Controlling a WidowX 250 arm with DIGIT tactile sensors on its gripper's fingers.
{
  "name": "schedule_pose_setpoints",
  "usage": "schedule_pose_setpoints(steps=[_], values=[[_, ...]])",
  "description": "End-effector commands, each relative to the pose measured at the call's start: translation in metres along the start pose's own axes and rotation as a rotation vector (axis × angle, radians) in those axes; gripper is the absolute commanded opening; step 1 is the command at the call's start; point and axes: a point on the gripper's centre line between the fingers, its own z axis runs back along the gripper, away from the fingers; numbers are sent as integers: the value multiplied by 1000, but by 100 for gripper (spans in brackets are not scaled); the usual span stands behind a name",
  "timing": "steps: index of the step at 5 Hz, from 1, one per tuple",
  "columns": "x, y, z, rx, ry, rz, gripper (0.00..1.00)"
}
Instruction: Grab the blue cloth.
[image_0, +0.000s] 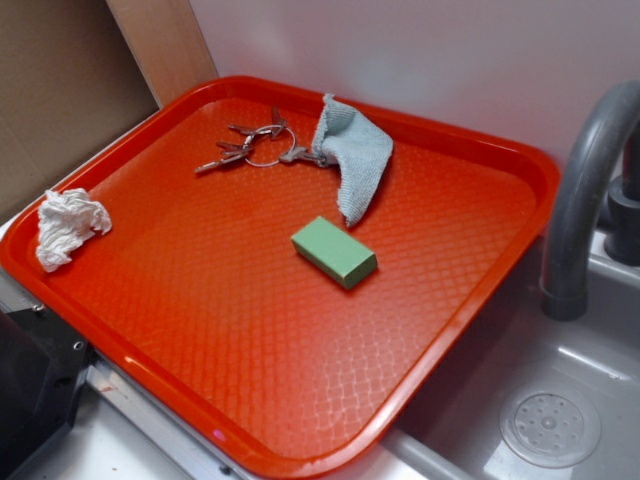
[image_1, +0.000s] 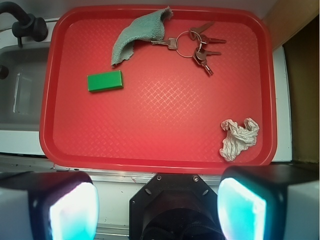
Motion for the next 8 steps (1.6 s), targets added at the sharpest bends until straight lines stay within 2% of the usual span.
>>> schedule_pose_setpoints(steps=[1,2,3,4,5,8], values=[[0,0,0,0,0,0,100],[43,-16,-44,-151,-152,48,100],[68,2,-67,-280,-301,290,100],[99,17,-76,-350,-297,442,100],[142,10,-131,-263,-200,482,100],[142,10,-131,-263,-200,482,100]])
